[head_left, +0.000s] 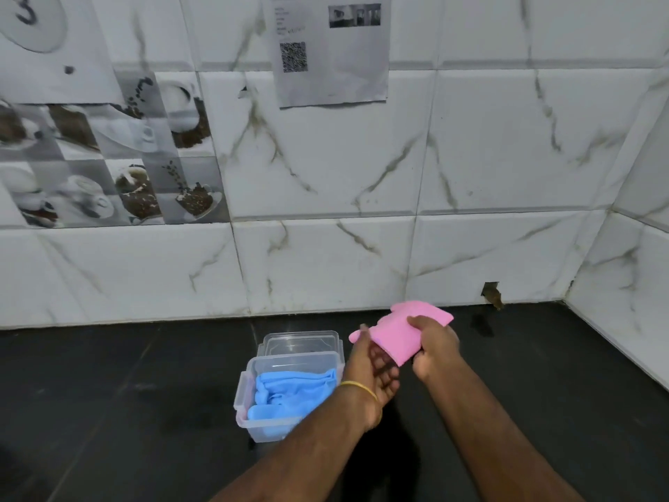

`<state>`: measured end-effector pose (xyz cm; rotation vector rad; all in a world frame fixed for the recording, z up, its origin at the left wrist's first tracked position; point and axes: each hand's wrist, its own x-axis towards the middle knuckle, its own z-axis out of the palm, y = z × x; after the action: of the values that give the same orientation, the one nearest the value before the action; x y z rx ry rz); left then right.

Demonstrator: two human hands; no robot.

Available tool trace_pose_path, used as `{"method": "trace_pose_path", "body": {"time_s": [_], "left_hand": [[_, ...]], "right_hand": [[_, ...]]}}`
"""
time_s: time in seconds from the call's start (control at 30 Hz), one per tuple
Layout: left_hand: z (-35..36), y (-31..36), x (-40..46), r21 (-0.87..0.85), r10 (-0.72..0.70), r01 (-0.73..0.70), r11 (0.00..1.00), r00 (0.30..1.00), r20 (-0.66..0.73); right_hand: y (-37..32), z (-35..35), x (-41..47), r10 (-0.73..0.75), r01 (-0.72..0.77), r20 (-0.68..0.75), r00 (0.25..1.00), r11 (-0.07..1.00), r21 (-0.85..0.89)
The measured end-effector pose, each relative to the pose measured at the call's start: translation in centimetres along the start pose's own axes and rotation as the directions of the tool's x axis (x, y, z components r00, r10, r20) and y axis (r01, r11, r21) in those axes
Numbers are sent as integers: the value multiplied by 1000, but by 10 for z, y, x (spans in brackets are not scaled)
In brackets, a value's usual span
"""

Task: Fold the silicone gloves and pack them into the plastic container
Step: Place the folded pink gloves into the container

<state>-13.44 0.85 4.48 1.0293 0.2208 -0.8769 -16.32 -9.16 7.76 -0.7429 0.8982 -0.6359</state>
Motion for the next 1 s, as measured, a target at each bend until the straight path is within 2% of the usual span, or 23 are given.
{"method": "trace_pose_path", "body": {"time_s": [0.1,0.23,0.33,0.43,0.53,0.63,0.8,0.87,1.0], "left_hand": [[-36,6,0,-201,-77,80,976,997,19],[-66,26,-2,-191,-107,119,974,992,70],[-81,56,-8,-167,-48,72,983,989,142],[-108,91,-18,-243,72,-9,970,966,250],[-148,118,-21,-371,124,7,928,936,328],[-185,133,-17,-378,138,10,926,922,361],[-212,121,-9,-335,4,154,930,905,426],[-211,110,-8,-336,-5,152,929,916,401],[-208,89,-4,-336,-8,97,937,967,256]], "right_hand": [[7,41,-22,-28,31,105,994,999,-29],[26,100,-60,77,-56,334,939,996,-71],[42,128,-81,198,-138,504,841,978,-154],[53,133,-86,295,-173,579,760,951,-258],[59,124,-80,338,-170,554,761,927,-333],[68,108,-69,359,-169,493,793,906,-388],[84,78,-47,365,-148,351,862,844,-515],[90,72,-40,329,-80,306,893,787,-612],[105,65,-29,141,154,283,949,576,-803]]}}
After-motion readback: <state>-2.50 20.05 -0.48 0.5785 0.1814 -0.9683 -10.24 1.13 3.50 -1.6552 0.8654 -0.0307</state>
